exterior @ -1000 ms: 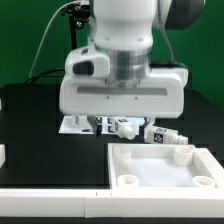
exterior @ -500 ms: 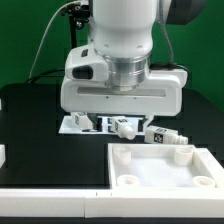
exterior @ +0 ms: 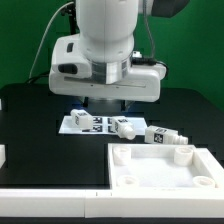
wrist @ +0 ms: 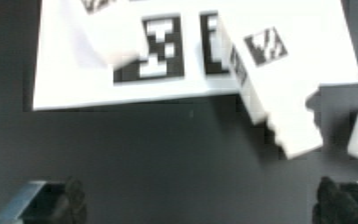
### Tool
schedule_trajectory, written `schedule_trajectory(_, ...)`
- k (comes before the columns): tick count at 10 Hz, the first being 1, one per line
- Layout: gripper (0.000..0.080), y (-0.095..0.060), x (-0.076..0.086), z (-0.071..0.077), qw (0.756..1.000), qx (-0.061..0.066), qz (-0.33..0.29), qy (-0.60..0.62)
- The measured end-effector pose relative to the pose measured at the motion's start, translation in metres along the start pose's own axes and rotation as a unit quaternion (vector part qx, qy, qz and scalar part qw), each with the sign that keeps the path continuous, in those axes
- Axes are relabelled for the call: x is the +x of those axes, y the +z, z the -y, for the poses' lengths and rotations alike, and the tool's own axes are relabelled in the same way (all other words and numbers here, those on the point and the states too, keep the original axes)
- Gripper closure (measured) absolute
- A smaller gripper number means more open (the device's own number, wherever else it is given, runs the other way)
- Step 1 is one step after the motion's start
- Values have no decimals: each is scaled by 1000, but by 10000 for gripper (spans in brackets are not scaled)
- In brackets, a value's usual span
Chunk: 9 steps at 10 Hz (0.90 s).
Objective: Assemble one leg
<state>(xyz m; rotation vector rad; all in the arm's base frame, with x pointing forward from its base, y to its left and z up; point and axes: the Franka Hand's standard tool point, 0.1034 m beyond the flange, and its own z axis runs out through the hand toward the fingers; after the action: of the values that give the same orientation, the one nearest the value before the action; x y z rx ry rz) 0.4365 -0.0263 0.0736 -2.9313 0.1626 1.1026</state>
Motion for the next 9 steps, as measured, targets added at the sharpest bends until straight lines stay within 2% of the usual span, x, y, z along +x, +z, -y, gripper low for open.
schedule_trajectory(3,150,7,1,-2,995,-6,97,4)
schedule_trajectory(4,150,21,-5,-15,992,2,125,-19)
schedule_trajectory(5,150,35,-19,-29,987,4,156,-43)
schedule_trajectory(6,150,48,-32,-33,984,4,172,-54)
schedule_trajectory(9,150,47,-30,-31,984,3,170,-52)
